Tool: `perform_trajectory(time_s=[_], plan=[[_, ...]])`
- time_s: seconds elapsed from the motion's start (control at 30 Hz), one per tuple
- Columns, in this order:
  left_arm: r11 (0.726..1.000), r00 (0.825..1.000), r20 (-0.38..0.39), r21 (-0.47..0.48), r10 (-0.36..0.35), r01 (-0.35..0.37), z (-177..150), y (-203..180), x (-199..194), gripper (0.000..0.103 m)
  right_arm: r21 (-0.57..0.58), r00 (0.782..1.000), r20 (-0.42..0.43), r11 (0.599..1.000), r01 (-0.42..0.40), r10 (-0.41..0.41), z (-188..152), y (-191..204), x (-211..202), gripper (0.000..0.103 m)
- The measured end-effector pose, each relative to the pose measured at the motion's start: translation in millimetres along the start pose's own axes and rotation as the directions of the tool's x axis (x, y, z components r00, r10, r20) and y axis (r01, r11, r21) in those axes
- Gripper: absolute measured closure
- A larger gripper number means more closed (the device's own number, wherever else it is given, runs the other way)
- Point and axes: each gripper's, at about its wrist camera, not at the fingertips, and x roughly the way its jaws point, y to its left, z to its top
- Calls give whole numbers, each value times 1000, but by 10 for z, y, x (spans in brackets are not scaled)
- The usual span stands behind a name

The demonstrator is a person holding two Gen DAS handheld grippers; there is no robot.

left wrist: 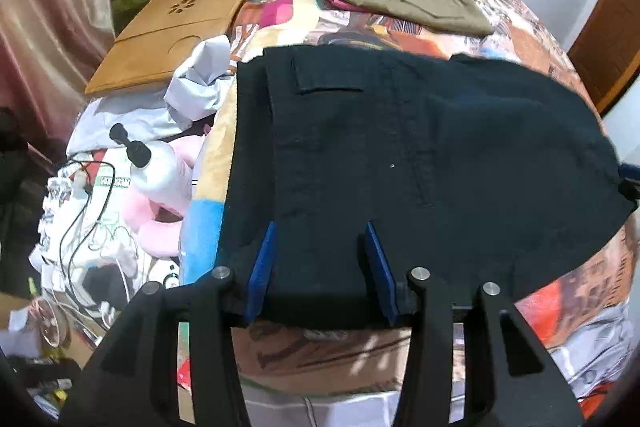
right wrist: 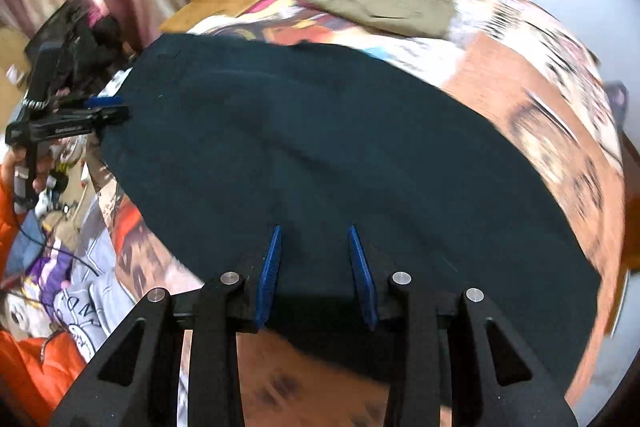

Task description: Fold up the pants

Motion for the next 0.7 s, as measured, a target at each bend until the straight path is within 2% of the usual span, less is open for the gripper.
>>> perform_trajectory(time_s=[0.07,0.17,0.4,0.53,0.7], plan=[[999,998,19,-17,-51,52,14,-67,-110,57,41,998,38,998,39,-40,-86,-128,-196,71],[996,995,51,28,-84,83,45,-356,-237,56,32,991,83,994,105,-107,-183,-162,-385,71],[964,973,71,172,-219,204,61,-1243,-326,50,8,990,108,996,90,-90,-335,-31,-379,68],[940,959,27,208,-282,270,41,-1582,-202,48,-20,993,102,997,69,-66,-418,66,-267,65],[934,957,-53,212,-284,289,-45,-1763,75,48,-54,990,109,994,96,-90,-423,178,-95,65]])
